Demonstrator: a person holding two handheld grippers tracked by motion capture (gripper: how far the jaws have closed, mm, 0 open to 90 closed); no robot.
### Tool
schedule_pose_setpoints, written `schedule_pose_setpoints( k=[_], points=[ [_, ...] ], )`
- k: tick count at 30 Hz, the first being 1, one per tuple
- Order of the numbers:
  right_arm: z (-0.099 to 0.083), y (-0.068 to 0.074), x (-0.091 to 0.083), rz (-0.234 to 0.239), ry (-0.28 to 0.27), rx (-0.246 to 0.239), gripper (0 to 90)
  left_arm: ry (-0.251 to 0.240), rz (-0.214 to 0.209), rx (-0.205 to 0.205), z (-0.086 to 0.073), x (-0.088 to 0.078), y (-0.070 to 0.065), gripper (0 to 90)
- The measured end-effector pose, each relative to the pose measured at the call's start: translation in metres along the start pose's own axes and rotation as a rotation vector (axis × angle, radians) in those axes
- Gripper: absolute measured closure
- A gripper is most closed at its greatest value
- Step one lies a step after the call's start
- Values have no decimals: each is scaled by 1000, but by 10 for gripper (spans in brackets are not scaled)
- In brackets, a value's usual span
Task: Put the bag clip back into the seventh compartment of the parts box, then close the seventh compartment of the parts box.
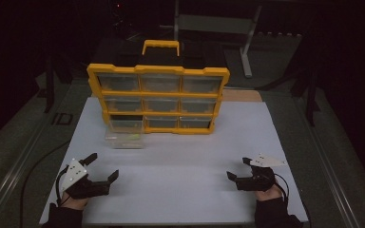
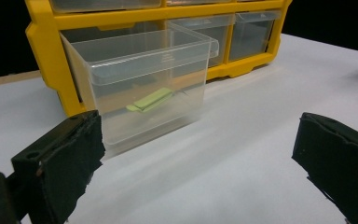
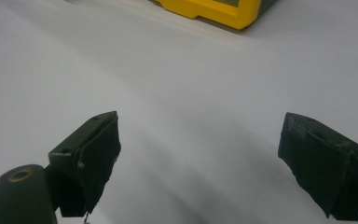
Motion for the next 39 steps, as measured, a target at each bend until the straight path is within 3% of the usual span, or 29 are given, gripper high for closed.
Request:
schedule_pose_setpoints(
  k=[20, 27, 36, 39],
  points=[
    [1, 5, 1, 19, -13, -19, 124, -4, -2, -3, 2, 0, -1, 13],
    [4, 7, 1, 22, -23, -25, 124, 20, 15, -13, 5, -4, 1, 8],
    [6, 9, 1, 35, -29, -17, 124, 2, 7, -56, 28, -8, 0, 10],
    [7, 9, 1, 36, -32, -20, 124, 29, 1, -61, 41, -10, -3, 12]
  ],
)
Point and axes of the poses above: each handheld gripper's, and its own axes: x roughly forward along the jaws, z roughly out of its top, y roughly to its left, the point moved 9 cm from there along x, roughly forward along the jaws, and after that the axes turned 8 degrees about -y, right-handed, at the moved point
